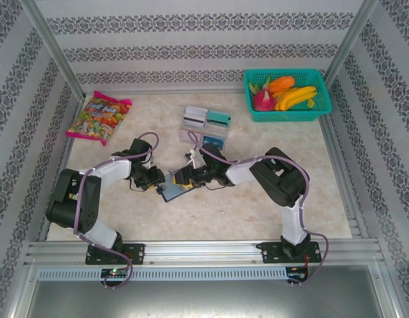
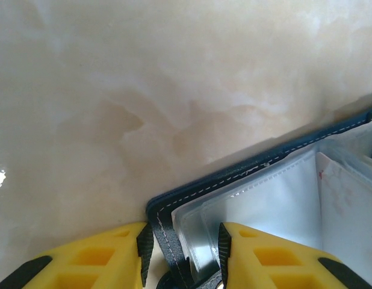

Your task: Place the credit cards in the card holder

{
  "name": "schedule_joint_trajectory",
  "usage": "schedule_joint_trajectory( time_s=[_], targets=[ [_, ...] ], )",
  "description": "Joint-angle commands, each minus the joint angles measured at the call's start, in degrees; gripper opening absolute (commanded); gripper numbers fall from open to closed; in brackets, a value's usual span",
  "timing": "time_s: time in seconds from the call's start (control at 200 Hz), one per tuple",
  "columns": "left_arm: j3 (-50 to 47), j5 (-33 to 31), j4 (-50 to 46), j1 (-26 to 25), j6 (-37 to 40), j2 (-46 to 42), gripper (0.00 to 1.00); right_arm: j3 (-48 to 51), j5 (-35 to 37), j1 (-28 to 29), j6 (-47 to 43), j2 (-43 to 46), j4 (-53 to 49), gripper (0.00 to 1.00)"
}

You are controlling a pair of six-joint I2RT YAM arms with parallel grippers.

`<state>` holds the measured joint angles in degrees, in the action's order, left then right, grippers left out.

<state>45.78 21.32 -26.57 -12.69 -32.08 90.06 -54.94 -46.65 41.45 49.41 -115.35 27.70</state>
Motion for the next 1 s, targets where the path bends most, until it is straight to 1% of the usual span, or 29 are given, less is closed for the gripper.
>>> schedule_joint_trajectory(
  time_s=[0.0,0.245,0.435,0.445,0.455,0.48,0.495,0.515,0.535,0.645,0.744,0.814,0.924,0.994],
  targets=[
    [-1.3,-2.9,-2.7,-0.4,1.1,2.0,0.39,2.3,0.8,-0.8,1.6,-2.8,2.3,0.58],
    [-1.9,-2.9,-2.7,-0.4,0.8,2.0,0.38,3.3,2.0,-1.4,0.2,-1.5,0.8,0.71],
    [-1.5,-2.7,-2.8,-0.4,1.0,2.2,0.38,2.6,2.7,-1.1,-1.1,-0.6,-1.4,0.73],
    [-1.5,-2.6,-2.8,-0.4,1.0,2.2,0.38,2.5,2.7,-1.1,-1.2,-0.5,-1.7,0.76],
    [-1.5,-2.6,-2.7,-0.4,0.9,2.3,0.38,2.4,2.8,-1.0,-1.3,-0.4,-2.0,0.81],
    [-1.5,-2.5,-2.6,-0.4,1.0,2.3,0.38,2.1,3.1,-0.7,-1.8,0.0,-3.0,0.87],
    [-1.5,-2.5,-2.6,-0.4,1.0,2.3,0.38,2.0,3.3,-0.6,-2.2,0.3,-3.6,0.92],
    [-1.5,-2.5,-2.7,-0.3,1.0,2.3,0.38,1.6,3.7,-0.3,-2.7,0.8,-4.6,0.96],
    [-1.4,-2.6,-2.7,-0.4,1.0,2.2,0.38,1.3,4.2,-0.1,-3.4,1.2,-5.7,0.98],
    [-1.5,-2.9,-2.7,-0.4,1.0,2.0,0.38,-0.9,8.1,1.3,-8.0,3.7,-14.3,0.98],
    [-1.4,-2.7,-2.6,-0.4,1.2,2.5,0.38,-1.2,9.6,1.8,-8.9,4.9,-16.2,0.97],
    [-1.6,-2.7,-2.5,-0.4,1.4,2.7,0.38,-1.1,11.9,2.2,-9.9,6.5,-17.9,0.96],
    [-1.8,-2.8,-1.9,-0.4,1.3,3.0,0.38,-2.5,16.8,3.3,-13.7,9.4,-24.0,0.95],
    [-1.9,-2.4,-1.5,-0.4,1.3,3.3,0.38,-2.8,18.1,3.5,-14.6,10.7,-25.1,0.94]
  ],
)
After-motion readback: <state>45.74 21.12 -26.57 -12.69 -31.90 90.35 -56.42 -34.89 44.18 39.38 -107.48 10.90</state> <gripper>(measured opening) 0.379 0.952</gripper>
